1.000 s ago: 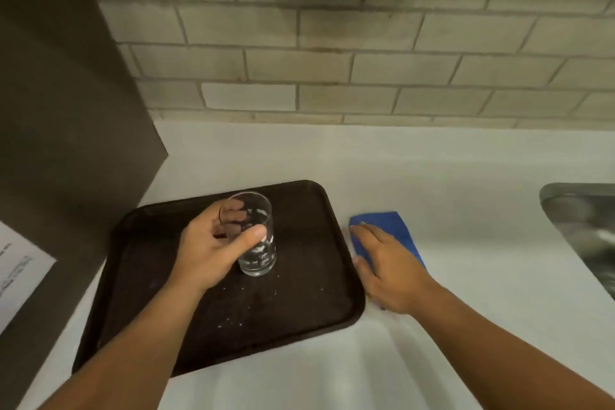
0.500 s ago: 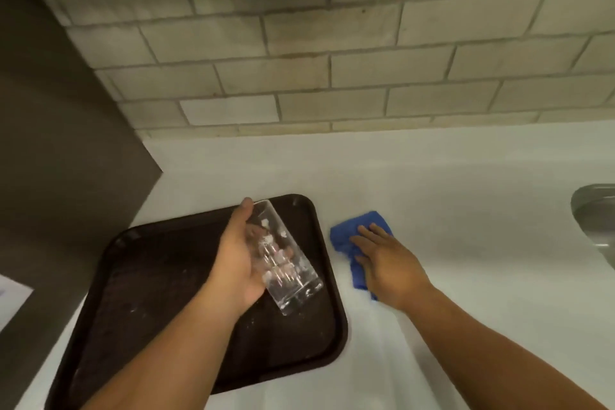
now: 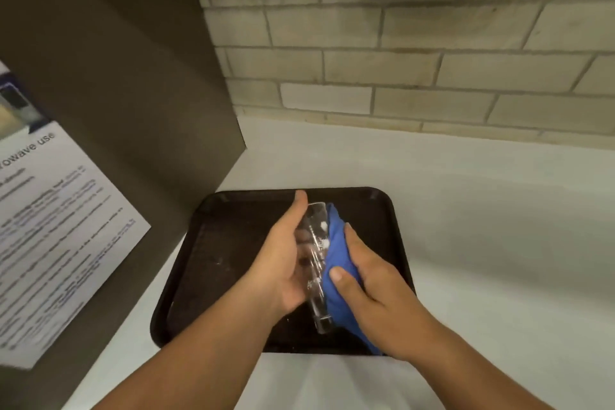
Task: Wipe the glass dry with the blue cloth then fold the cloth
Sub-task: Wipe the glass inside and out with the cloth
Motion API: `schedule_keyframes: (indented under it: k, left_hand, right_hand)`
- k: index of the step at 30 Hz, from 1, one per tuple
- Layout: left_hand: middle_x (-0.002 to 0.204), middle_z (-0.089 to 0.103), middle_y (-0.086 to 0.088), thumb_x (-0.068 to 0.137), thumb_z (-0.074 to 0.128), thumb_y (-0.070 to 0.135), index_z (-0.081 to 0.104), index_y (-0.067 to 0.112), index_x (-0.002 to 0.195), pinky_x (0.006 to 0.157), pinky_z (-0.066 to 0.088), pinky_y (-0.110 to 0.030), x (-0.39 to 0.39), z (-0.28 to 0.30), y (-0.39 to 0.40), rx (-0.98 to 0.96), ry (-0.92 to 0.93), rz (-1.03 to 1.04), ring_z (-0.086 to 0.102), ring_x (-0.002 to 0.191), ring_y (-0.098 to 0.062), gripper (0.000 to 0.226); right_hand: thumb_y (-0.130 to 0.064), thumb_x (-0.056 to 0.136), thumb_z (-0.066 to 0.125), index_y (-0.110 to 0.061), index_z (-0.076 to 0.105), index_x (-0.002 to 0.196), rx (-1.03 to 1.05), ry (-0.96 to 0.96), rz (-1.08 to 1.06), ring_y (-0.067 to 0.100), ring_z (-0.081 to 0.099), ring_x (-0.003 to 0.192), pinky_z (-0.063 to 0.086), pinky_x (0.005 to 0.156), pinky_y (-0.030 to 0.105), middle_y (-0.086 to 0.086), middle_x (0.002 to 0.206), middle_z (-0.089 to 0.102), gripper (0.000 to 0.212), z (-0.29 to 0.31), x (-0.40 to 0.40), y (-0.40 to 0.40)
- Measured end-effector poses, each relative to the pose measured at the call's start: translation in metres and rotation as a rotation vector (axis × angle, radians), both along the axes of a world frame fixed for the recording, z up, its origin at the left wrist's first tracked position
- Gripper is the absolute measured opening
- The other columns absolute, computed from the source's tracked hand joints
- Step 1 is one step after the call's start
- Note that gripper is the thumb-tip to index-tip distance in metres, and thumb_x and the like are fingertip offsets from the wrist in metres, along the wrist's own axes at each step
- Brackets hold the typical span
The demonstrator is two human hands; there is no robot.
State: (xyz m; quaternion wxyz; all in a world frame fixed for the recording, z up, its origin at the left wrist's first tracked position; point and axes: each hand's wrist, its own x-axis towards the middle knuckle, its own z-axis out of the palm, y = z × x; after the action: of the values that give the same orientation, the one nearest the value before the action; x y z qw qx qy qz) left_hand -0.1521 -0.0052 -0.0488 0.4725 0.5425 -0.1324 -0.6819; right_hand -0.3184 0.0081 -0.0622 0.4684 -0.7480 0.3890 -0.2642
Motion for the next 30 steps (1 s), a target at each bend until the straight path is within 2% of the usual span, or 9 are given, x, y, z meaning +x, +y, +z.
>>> schedule_keyframes:
  k: [5, 8, 12, 16, 20, 22, 24, 26, 30]
  left_hand:
    - [0.127, 0.082, -0.019, 0.080, 0.071, 0.071, 0.083, 0.016, 0.125, 0.098, 0.062, -0.049, 0.003, 0.002, 0.027, -0.038, 0.081, -0.041, 0.080, 0.115, -0.035, 0.072]
    - [0.121, 0.084, -0.021, 0.083, 0.069, 0.073, 0.084, 0.011, 0.122, 0.089, 0.067, -0.047, 0.019, 0.003, 0.029, -0.079, 0.142, -0.012, 0.082, 0.109, -0.036, 0.075]
    - [0.091, 0.087, -0.015, 0.079, 0.064, 0.082, 0.090, 0.010, 0.093, 0.068, 0.068, -0.037, 0.048, 0.000, 0.024, -0.098, 0.101, 0.000, 0.085, 0.082, -0.029, 0.078]
    - [0.112, 0.086, -0.016, 0.077, 0.070, 0.076, 0.084, 0.013, 0.122, 0.086, 0.065, -0.041, 0.055, 0.005, 0.025, -0.123, 0.027, -0.007, 0.083, 0.103, -0.030, 0.078]
    - [0.111, 0.083, -0.016, 0.070, 0.075, 0.077, 0.077, 0.004, 0.129, 0.080, 0.066, -0.042, 0.071, 0.013, 0.020, -0.164, 0.026, 0.031, 0.082, 0.095, -0.032, 0.094]
    - [0.100, 0.078, -0.014, 0.060, 0.076, 0.082, 0.074, 0.000, 0.124, 0.070, 0.063, -0.039, 0.078, 0.013, 0.015, -0.142, -0.004, 0.057, 0.078, 0.079, -0.028, 0.104]
    - [0.098, 0.082, -0.015, 0.060, 0.076, 0.081, 0.078, 0.005, 0.119, 0.068, 0.064, -0.038, 0.079, 0.014, 0.013, -0.143, -0.031, 0.048, 0.081, 0.080, -0.028, 0.096]
    - [0.106, 0.085, -0.016, 0.066, 0.075, 0.076, 0.083, 0.011, 0.120, 0.077, 0.065, -0.039, 0.072, 0.016, 0.015, -0.138, -0.033, 0.017, 0.083, 0.093, -0.030, 0.085]
    - [0.124, 0.082, -0.021, 0.073, 0.073, 0.072, 0.077, 0.014, 0.134, 0.081, 0.067, -0.043, 0.062, 0.021, 0.019, -0.143, 0.057, -0.007, 0.081, 0.108, -0.036, 0.084]
  right_hand:
    - [-0.035, 0.103, 0.046, -0.053, 0.033, 0.148, 0.009, -0.124, -0.099, -0.002, 0.062, 0.117, 0.047, 0.102, 0.018, -0.024, 0.122, 0.065, 0.050, 0.027, 0.036, -0.023]
    - [-0.028, 0.103, 0.049, -0.037, 0.039, 0.151, 0.179, -0.188, -0.044, -0.002, 0.060, 0.122, 0.044, 0.110, 0.029, -0.015, 0.134, 0.065, 0.050, 0.029, 0.040, -0.024]
    - [-0.065, 0.088, 0.046, -0.045, 0.008, 0.156, 0.108, 0.125, 0.074, -0.010, 0.036, 0.139, 0.030, 0.120, 0.027, -0.023, 0.160, 0.032, 0.081, 0.022, 0.040, 0.009]
    - [-0.048, 0.100, 0.043, -0.036, 0.039, 0.147, -0.022, 0.011, -0.066, -0.001, 0.065, 0.110, 0.053, 0.098, 0.023, -0.013, 0.124, 0.068, 0.048, 0.030, 0.078, -0.006]
    - [-0.036, 0.105, 0.039, -0.027, 0.069, 0.105, 0.289, -0.105, -0.155, 0.012, 0.074, 0.087, 0.058, 0.079, 0.025, -0.005, 0.091, 0.078, 0.031, 0.032, 0.083, -0.022]
    - [-0.044, 0.103, 0.038, -0.036, 0.064, 0.117, 0.257, 0.001, -0.052, -0.004, 0.069, 0.096, 0.050, 0.077, 0.007, -0.020, 0.098, 0.075, 0.031, 0.030, 0.077, -0.004]
    - [-0.067, 0.091, 0.032, -0.037, 0.039, 0.146, 0.117, 0.161, 0.022, -0.010, 0.058, 0.113, 0.043, 0.088, 0.002, -0.023, 0.124, 0.064, 0.063, 0.028, 0.079, 0.012]
    - [-0.068, 0.090, 0.030, -0.029, 0.028, 0.152, -0.048, 0.133, -0.045, 0.001, 0.057, 0.122, 0.047, 0.102, 0.018, -0.009, 0.139, 0.056, 0.074, 0.031, 0.091, 0.005]
    - [-0.036, 0.104, 0.039, -0.016, 0.064, 0.104, 0.045, -0.055, -0.284, 0.023, 0.071, 0.090, 0.057, 0.086, 0.044, 0.007, 0.095, 0.073, 0.032, 0.050, 0.108, -0.039]
